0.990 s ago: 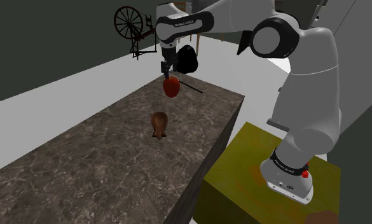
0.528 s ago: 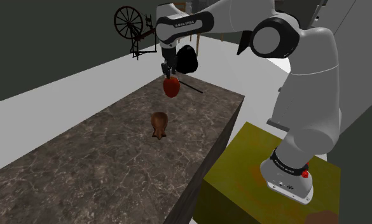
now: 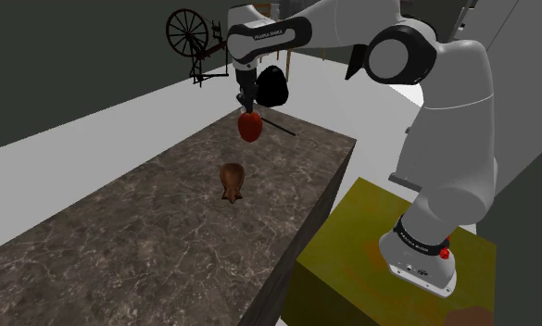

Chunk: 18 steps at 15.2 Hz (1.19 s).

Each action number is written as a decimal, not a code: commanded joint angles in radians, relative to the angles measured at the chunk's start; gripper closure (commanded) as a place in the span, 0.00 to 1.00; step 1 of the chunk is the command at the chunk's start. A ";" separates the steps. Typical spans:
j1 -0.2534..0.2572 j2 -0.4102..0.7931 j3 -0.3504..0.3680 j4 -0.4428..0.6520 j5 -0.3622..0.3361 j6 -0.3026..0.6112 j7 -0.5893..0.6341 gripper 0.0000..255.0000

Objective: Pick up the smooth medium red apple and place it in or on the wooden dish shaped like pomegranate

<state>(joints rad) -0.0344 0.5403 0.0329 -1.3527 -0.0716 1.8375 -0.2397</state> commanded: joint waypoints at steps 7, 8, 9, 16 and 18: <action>0.001 -0.009 0.001 0.066 0.002 -0.076 -0.004 1.00; 0.002 -0.009 0.001 0.078 0.002 -0.089 -0.004 1.00; 0.002 -0.010 0.001 0.091 0.002 -0.102 -0.005 1.00; 0.004 -0.003 0.001 0.196 0.003 -0.200 -0.010 1.00; 0.004 0.002 0.001 0.232 0.003 -0.230 -0.012 1.00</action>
<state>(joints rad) -0.0305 0.5422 0.0337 -1.1383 -0.0689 1.6245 -0.2509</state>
